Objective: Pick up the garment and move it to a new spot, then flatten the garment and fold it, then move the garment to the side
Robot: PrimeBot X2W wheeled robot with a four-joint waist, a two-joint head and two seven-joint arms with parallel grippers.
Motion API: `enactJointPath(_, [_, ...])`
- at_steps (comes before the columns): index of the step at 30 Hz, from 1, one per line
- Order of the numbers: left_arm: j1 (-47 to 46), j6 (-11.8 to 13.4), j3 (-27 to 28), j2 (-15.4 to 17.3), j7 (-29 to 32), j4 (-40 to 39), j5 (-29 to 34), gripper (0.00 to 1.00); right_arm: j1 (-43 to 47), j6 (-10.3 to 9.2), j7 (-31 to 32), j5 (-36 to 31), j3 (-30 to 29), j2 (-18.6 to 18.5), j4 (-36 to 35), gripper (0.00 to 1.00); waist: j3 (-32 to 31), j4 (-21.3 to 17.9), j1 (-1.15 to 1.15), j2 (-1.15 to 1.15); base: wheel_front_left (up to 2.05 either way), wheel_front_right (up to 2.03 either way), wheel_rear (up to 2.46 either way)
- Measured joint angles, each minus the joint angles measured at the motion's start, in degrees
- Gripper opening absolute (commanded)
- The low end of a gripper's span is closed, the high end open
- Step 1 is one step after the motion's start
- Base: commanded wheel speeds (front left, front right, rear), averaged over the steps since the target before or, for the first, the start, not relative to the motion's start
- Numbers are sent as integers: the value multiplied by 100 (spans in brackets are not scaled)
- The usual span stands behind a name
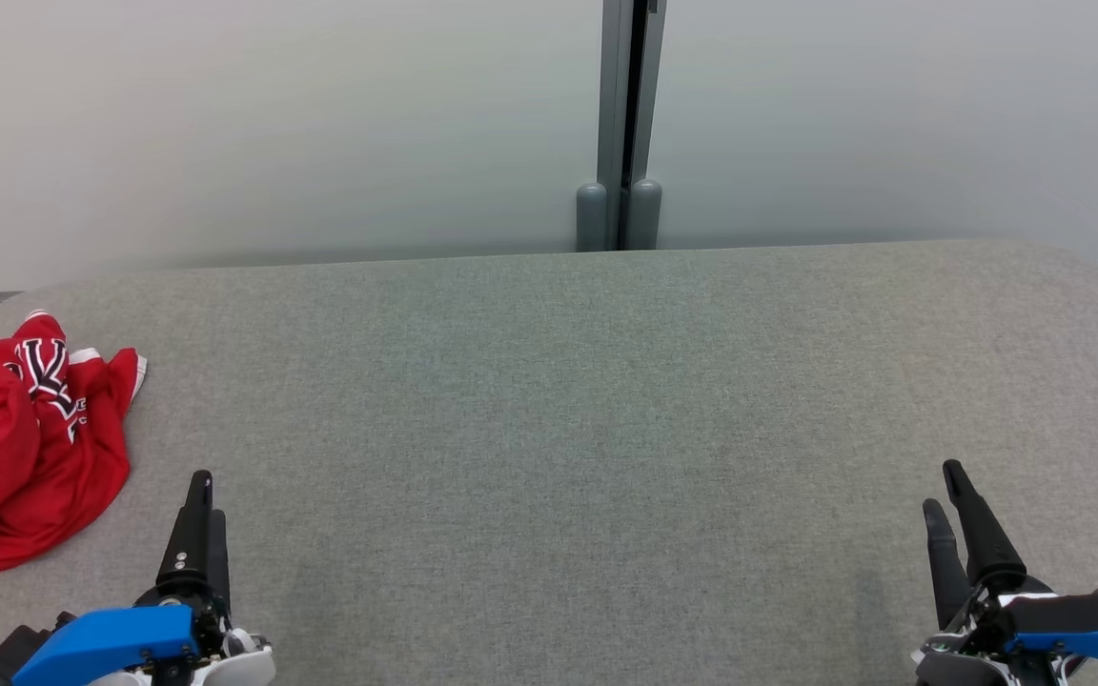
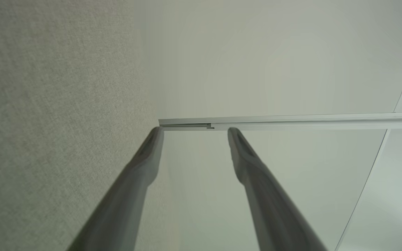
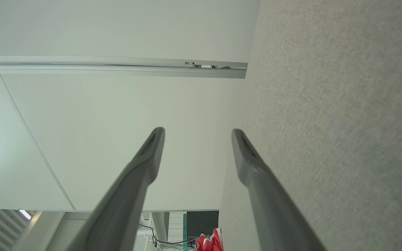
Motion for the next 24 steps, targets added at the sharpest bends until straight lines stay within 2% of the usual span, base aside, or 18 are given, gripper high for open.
enactJointPath(9, [-19, 0, -74, 0, -237, -109, 844, 100, 2, 0, -236, -754, 69, -1, -131, 100, 5, 4, 0, 0, 0, 0, 0])
enactJointPath(24, [-59, 140, -210, 3, -582, -264, 2724, 100, 2, 0, -584, -2334, 311, -5, -250, 100, 20, 14, 0, 0, 0, 0, 0])
